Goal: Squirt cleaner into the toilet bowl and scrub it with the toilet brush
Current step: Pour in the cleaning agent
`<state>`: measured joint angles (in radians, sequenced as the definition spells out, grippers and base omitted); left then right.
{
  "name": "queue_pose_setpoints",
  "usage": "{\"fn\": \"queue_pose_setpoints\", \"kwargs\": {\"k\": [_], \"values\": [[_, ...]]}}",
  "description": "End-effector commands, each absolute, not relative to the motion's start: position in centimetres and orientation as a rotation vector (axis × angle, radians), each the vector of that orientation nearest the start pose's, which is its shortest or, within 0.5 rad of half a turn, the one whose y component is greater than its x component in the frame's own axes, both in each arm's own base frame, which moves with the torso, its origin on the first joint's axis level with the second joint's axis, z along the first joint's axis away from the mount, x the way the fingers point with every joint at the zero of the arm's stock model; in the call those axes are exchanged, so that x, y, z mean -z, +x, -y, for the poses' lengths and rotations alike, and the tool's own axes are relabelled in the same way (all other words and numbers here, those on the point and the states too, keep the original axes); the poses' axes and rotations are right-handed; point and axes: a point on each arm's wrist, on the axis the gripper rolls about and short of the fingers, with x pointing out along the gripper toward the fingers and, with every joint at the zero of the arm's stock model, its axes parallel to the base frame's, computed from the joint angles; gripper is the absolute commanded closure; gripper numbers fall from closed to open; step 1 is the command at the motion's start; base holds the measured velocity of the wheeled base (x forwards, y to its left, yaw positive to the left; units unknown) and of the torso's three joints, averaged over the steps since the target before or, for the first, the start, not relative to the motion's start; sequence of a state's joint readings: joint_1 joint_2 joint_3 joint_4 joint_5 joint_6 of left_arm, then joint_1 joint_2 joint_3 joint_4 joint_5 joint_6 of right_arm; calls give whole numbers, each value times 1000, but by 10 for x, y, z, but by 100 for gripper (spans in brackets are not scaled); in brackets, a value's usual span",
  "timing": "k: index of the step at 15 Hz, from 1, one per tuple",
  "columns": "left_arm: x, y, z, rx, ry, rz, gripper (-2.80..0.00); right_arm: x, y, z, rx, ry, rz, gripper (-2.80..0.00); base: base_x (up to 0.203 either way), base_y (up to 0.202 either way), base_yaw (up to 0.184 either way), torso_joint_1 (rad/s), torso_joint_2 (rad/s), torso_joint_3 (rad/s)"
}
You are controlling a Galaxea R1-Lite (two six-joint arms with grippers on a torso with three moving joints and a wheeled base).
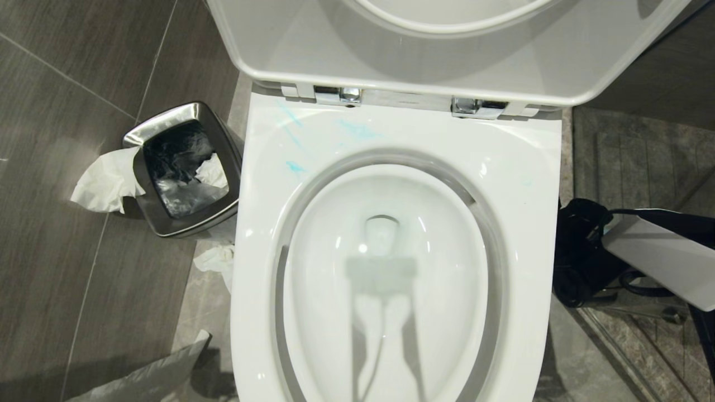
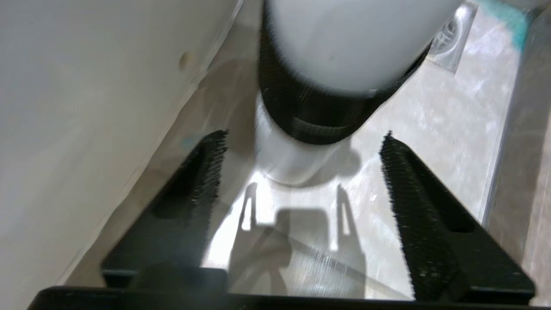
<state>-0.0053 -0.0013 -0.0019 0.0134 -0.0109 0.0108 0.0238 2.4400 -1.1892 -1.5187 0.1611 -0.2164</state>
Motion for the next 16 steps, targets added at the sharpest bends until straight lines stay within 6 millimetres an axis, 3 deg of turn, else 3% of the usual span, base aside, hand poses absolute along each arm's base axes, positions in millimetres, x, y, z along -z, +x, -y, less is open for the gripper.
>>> {"fn": "queue_pose_setpoints", "kwargs": {"k": [1,4,7,8,16], "values": [[-75,-23,0,16,11,-12,0,-92,441,-14,-155,-235,292,-280,0,0,0,0,0,0],[-75,-23,0,15,11,-12,0,-89,420,-13,-160,-231,223,-280,0,0,0,0,0,0],[-75,-23,0,17,11,-11,0,-71,392,-12,-174,-223,94,-280,0,0,0,0,0,0],[-74,-23,0,17,11,-12,0,-69,391,-12,-174,-221,87,-280,0,0,0,0,0,0],[-75,-23,0,17,10,-12,0,-82,438,-13,-158,-232,255,-280,0,0,0,0,0,0]]}}
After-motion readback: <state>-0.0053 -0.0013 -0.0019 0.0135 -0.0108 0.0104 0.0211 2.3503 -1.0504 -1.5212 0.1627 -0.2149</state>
